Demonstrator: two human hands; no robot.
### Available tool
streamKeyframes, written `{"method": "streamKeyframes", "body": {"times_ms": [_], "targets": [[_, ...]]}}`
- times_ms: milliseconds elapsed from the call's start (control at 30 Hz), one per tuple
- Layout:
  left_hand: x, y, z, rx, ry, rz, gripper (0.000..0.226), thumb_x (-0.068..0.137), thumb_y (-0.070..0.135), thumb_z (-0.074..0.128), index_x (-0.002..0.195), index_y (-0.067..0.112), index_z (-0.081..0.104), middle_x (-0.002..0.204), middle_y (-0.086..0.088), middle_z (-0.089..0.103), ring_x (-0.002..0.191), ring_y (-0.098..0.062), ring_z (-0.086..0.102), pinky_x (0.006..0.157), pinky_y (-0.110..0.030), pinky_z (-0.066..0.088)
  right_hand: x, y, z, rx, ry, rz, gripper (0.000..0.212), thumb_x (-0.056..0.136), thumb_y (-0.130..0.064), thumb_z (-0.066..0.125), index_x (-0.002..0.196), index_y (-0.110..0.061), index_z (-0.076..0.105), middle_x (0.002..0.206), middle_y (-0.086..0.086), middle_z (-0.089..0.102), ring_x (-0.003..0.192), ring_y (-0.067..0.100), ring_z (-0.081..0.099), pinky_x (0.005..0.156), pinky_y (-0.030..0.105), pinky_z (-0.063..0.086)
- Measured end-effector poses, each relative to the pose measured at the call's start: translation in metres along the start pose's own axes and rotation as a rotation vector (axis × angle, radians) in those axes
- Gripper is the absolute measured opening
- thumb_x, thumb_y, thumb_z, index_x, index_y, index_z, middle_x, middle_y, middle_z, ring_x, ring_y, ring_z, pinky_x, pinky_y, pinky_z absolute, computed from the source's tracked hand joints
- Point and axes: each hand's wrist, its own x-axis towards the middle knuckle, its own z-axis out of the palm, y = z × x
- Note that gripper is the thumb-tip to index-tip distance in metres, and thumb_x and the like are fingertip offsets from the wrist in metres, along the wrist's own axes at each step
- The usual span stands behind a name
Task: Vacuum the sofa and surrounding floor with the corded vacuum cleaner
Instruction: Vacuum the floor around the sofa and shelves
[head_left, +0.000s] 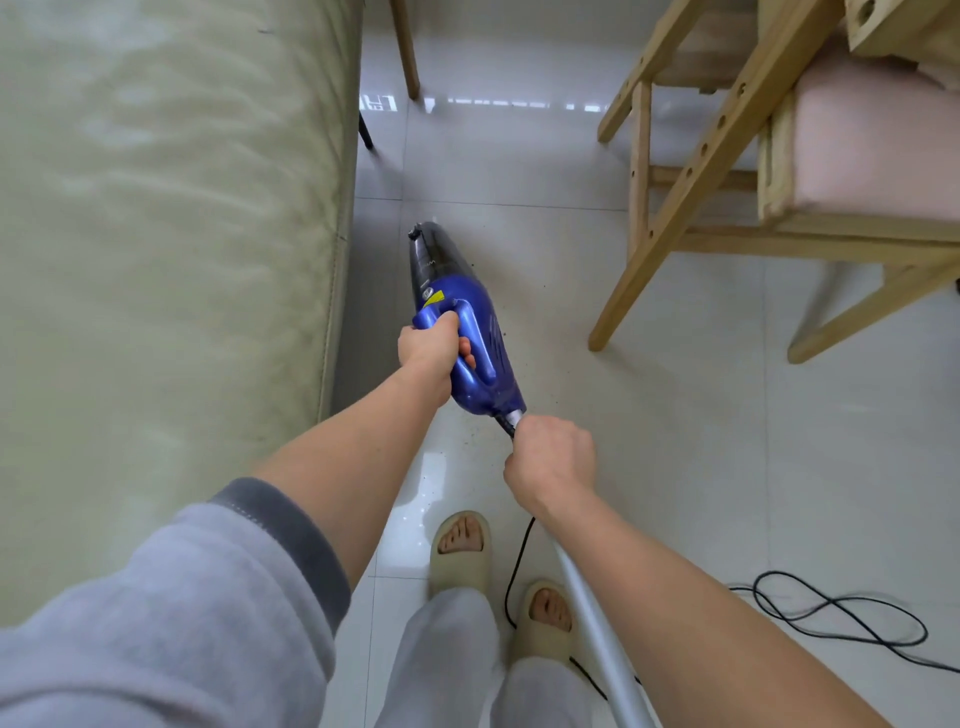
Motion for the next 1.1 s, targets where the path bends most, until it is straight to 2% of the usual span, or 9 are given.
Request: {"method": "streamKeyframes", "body": {"times_ms": [167,367,533,633,700,867,1000,1100], "targets": [[-0.016,-0.013,0.020,0.028,-0.087,-0.012,0.038,0.086,0.011,0.050,0.122,0.004,0.052,0.034,0.004,0.046,0.028,-0.010,0.041,0.045,-0.019,0.041,-0.012,0.020,0.004,0.015,-0.013,0.059,0.023,0.092,-0.012,0.052,0.115,-0.018,0.055,0.108,0.003,0.065,0.102,0.023,0.063,0.070,0.026,0.039],[-0.037,-0.033,0.041,0.060,-0.144,-0.030,0.037,0.084,0.010,0.048,0.121,0.003,0.050,0.034,0.005,0.045,0.029,-0.010,0.042,0.047,-0.021,0.041,-0.028,0.045,0.014,0.021,-0.041,0.137,0.020,0.092,-0.012,0.052,0.111,-0.017,0.057,0.107,0.003,0.066,0.101,0.024,0.063,0.069,0.026,0.038],[-0.038,-0.038,0.035,0.041,-0.127,-0.026,0.021,0.086,0.008,0.049,0.106,0.008,0.053,0.051,-0.001,0.047,0.040,-0.013,0.042,0.041,-0.019,0.041,-0.031,0.043,0.022,-0.010,-0.010,0.092,0.024,0.092,-0.009,0.050,0.114,-0.017,0.055,0.107,0.003,0.065,0.100,0.024,0.063,0.069,0.027,0.036],[-0.033,-0.033,0.031,0.070,-0.107,-0.010,0.020,0.087,0.009,0.049,0.107,0.007,0.054,0.054,-0.003,0.048,0.043,-0.014,0.042,0.042,-0.020,0.042,-0.026,0.035,0.026,0.004,0.010,0.067,0.030,0.091,-0.006,0.048,0.119,-0.017,0.053,0.109,0.003,0.065,0.101,0.024,0.063,0.069,0.028,0.036],[-0.028,-0.026,0.033,0.102,-0.101,0.001,0.023,0.087,0.010,0.049,0.109,0.005,0.054,0.051,-0.002,0.049,0.040,-0.014,0.043,0.045,-0.020,0.042,-0.021,0.031,0.024,0.017,0.019,0.057,0.032,0.091,-0.006,0.048,0.121,-0.016,0.053,0.110,0.003,0.064,0.102,0.024,0.062,0.070,0.028,0.037],[-0.024,-0.014,0.038,0.126,-0.125,0.013,0.014,0.086,0.010,0.048,0.098,0.006,0.053,0.034,0.003,0.046,0.027,-0.012,0.042,0.050,-0.020,0.042,-0.014,0.033,0.011,0.014,0.039,0.046,0.028,0.090,-0.008,0.050,0.117,-0.015,0.054,0.110,0.004,0.065,0.102,0.025,0.062,0.071,0.028,0.037],[-0.030,-0.024,0.030,0.127,-0.110,-0.025,0.023,0.085,0.010,0.048,0.106,0.005,0.054,0.035,0.003,0.046,0.028,-0.012,0.041,0.047,-0.018,0.042,-0.028,0.034,0.016,-0.004,0.009,0.016,0.030,0.089,-0.008,0.049,0.117,-0.017,0.053,0.106,0.003,0.065,0.100,0.025,0.063,0.069,0.028,0.036],[-0.025,-0.016,0.037,0.148,-0.101,0.002,0.032,0.083,0.011,0.047,0.114,0.002,0.053,0.033,0.003,0.047,0.026,-0.012,0.042,0.055,-0.022,0.045,-0.019,0.033,0.009,-0.021,0.029,0.017,0.029,0.090,-0.008,0.049,0.117,-0.018,0.054,0.107,0.003,0.065,0.100,0.024,0.063,0.069,0.028,0.037]]}}
